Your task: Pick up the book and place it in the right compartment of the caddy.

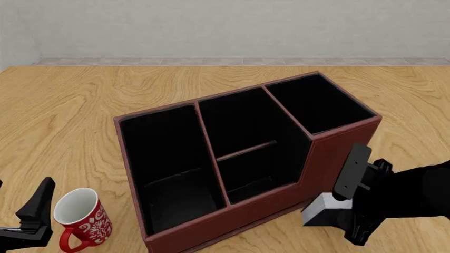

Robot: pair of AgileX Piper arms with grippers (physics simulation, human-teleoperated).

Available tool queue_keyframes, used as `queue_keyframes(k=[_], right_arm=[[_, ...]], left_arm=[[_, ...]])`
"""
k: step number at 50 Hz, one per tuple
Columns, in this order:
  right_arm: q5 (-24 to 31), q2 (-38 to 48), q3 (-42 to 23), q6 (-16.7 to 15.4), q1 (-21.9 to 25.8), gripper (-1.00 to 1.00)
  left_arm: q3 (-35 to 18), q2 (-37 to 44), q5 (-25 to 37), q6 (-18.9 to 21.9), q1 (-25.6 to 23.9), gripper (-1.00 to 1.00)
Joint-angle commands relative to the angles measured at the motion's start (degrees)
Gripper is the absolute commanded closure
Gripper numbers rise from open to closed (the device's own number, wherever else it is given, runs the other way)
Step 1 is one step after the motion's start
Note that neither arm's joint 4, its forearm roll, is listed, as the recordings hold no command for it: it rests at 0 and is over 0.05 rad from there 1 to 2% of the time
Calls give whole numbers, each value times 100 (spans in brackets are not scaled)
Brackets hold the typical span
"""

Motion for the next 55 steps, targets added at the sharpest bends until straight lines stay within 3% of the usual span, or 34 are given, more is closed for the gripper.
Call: queue_keyframes(k=[1, 8, 9, 13, 15, 24, 25, 35, 37, 55], right_arm=[[-179, 130, 211, 211, 170, -100], [-49, 44, 184, 362, 245, -100], [-47, 42, 184, 349, 228, 100], [31, -33, 155, 404, 258, 100], [149, -104, 164, 695, 515, 100], [331, -270, 117, 880, 623, 100], [400, -302, 130, 1074, 817, 100], [646, -519, 135, 1377, 1076, 100], [757, -600, 127, 1615, 1267, 100], [1621, -1327, -121, 1673, 1233, 100]], left_arm=[[0, 100, -111, 2, -10, -100], [0, 91, -88, 17, -6, -100], [0, 89, -84, 18, -11, -100], [0, 115, -114, 14, -28, -100], [0, 139, -134, 13, -38, -100], [0, 95, -94, 14, -29, -100], [0, 92, -85, 12, -29, -100], [0, 133, -111, -6, -12, -100], [0, 159, -135, 1, -22, -100], [-1, 89, -107, -39, -22, -100]])
